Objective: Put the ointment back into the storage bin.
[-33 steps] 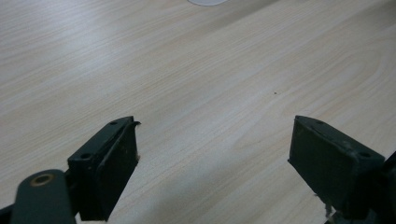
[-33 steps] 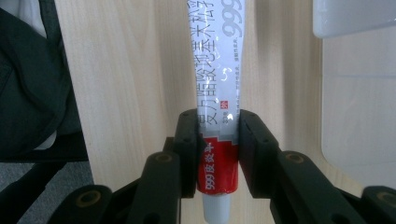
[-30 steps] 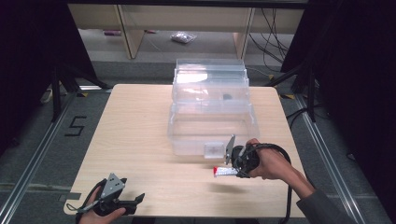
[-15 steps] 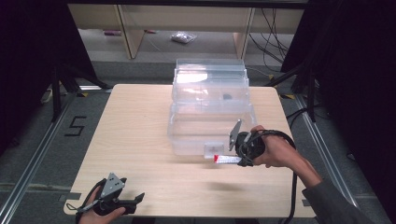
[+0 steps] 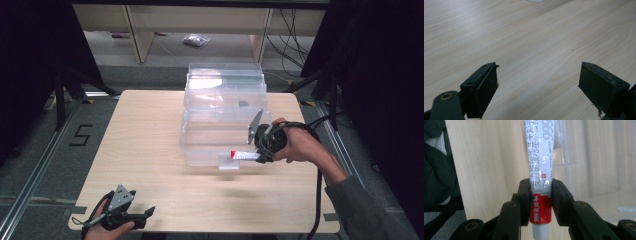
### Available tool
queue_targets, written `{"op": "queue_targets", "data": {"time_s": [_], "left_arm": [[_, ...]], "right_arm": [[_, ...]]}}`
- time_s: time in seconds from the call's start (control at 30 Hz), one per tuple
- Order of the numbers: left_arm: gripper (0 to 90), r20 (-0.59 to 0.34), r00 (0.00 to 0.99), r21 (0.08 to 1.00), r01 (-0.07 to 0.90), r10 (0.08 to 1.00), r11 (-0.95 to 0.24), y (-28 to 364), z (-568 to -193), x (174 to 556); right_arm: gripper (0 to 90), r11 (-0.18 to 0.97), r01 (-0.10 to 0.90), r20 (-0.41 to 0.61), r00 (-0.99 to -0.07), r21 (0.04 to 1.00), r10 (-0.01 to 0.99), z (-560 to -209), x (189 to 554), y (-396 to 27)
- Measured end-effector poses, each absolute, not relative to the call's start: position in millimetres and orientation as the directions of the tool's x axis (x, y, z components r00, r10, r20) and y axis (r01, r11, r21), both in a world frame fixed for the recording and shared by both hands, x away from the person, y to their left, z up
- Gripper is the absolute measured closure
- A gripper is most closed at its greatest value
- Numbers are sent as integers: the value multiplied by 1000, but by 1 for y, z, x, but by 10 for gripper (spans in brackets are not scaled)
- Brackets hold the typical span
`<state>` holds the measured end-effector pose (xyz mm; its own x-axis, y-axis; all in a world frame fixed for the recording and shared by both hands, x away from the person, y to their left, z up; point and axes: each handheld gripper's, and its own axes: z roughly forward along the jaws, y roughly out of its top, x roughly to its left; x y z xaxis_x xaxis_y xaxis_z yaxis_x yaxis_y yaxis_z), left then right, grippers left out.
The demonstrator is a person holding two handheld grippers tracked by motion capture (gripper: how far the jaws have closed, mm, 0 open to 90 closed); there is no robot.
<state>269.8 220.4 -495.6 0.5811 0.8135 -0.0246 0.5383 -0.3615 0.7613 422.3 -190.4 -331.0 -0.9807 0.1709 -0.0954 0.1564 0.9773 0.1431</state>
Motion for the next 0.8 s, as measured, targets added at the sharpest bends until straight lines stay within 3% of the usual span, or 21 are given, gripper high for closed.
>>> {"op": "queue_targets", "data": {"time_s": [0.3,0.43,0.6,0.8], "left_arm": [[150,-22,583,759,538,812,-366,221,-496,270],[150,-25,583,758,540,812,-365,221,-496,271],[150,-34,590,760,540,807,-363,222,-496,270],[150,-27,587,752,545,809,-371,221,-497,273]], "right_arm": [[710,980,138,-103,-983,145,153,-328,451,-191],[710,968,214,-83,-971,130,226,-331,457,-193],[710,973,194,-80,-976,126,205,-339,474,-198],[710,962,246,-52,-966,118,254,-350,485,-202]]}}
